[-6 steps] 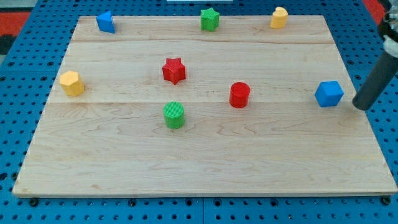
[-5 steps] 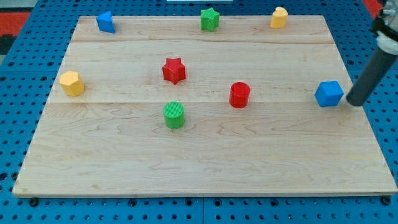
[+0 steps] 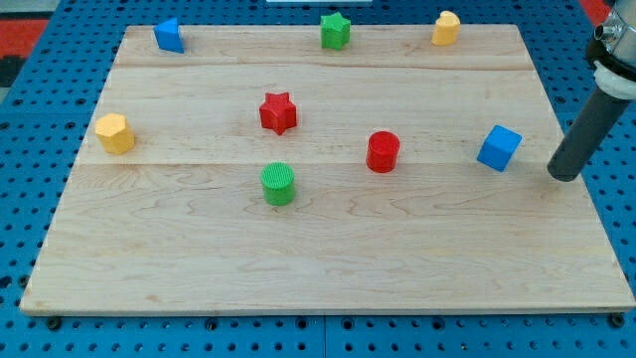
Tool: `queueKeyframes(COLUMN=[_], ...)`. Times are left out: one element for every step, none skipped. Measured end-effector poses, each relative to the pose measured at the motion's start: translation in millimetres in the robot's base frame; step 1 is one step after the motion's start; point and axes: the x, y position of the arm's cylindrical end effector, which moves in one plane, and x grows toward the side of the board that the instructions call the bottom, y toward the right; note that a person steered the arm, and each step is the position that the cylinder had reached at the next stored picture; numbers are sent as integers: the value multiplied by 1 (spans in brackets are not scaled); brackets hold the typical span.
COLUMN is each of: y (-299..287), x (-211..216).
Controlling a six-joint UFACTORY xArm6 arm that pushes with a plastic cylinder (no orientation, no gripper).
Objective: Place the arm below the red star
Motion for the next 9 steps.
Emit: queueKeyframes(y=[3, 20, 36, 58, 72, 72, 59, 49, 49], x=[0, 0, 0, 0, -1, -1, -1, -3, -3])
